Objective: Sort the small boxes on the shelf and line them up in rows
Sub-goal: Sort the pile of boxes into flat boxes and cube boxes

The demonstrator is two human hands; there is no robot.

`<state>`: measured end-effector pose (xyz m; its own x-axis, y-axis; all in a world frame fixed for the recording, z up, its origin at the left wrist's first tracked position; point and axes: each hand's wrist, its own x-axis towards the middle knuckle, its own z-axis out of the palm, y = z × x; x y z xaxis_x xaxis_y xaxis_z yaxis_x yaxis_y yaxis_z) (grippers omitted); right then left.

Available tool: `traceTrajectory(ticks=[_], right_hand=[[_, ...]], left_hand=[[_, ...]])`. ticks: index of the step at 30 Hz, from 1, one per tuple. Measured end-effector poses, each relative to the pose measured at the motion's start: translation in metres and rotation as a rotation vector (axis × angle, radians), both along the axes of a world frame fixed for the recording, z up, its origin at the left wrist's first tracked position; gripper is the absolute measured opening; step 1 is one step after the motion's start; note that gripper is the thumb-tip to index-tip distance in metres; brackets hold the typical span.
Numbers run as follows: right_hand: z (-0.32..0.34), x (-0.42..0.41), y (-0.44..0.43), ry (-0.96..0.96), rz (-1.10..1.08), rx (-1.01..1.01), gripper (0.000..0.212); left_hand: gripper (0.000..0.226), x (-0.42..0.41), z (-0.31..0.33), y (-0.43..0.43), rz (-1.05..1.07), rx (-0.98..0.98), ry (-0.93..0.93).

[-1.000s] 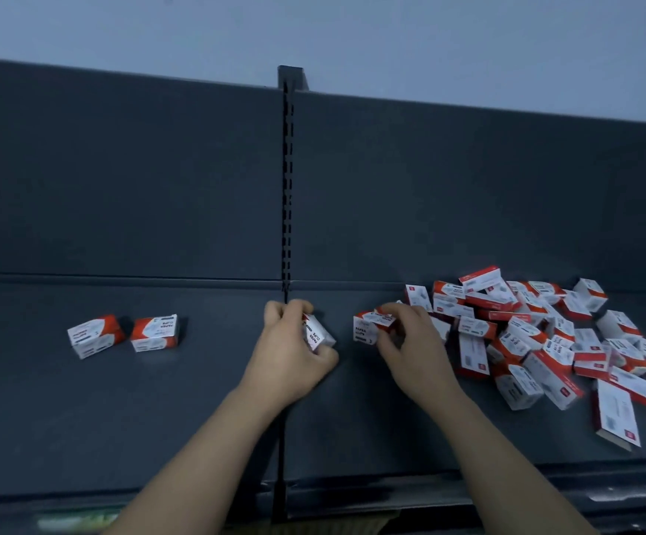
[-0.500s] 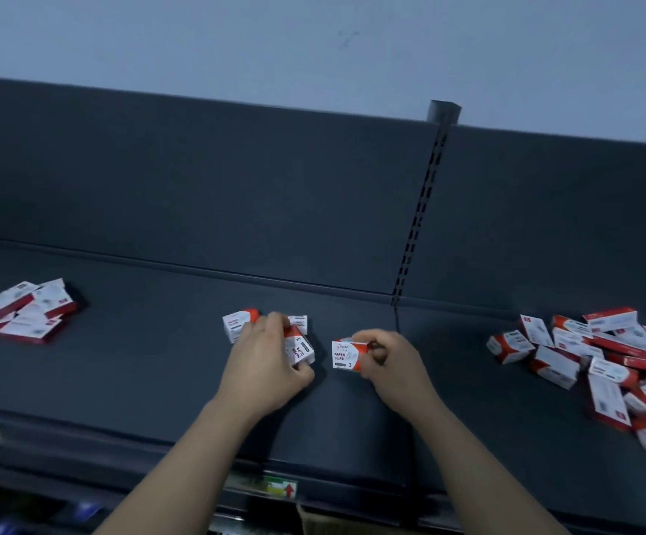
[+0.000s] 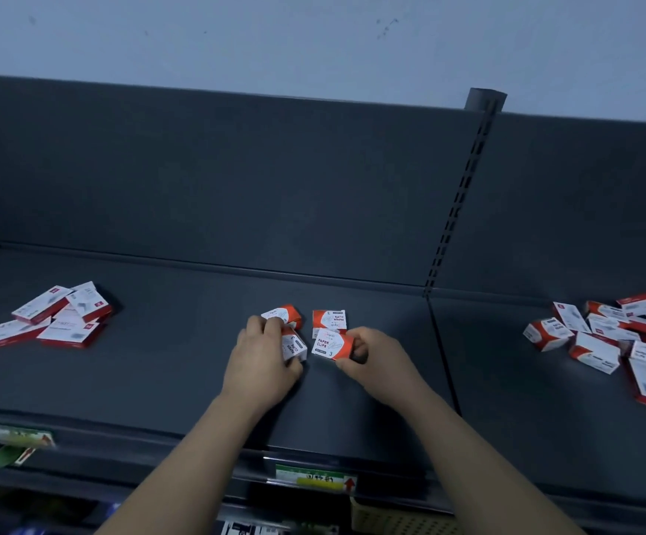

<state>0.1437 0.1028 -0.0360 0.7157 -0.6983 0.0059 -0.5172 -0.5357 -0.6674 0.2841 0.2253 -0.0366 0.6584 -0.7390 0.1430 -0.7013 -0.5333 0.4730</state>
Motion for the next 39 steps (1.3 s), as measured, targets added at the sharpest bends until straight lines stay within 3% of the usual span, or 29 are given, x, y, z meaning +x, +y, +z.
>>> traceTrajectory(ticks=[10,15,22,27,39], right_hand=[[0.004,-0.034,-0.001,0.059,-0.081,-0.207,0.053],[0.015,-0.088,-0.019,0.046,-0.172,-0.263,0.046],[0.023,-0.183,-0.069,0.125,-0.337,-0.309,0.049],[0.03,-0.236,-0.112,0.214,-0.385,-0.371,0.038],[0.011,-0.269,-0.193,0.397,-0.289,-0.532,0.039]], left_hand=[[0.043,-0.022,0.018,-0.02,-0.095,-0.133,-0.146],[0.052,-0.06,0.028,-0.056,-0.21,-0.137,-0.186],[0.051,-0.14,0.034,-0.121,-0.414,-0.107,-0.184],[0.049,-0.194,0.036,-0.18,-0.5,-0.079,-0.152],[0.044,-0.247,0.012,-0.265,-0.508,0.054,-0.063]])
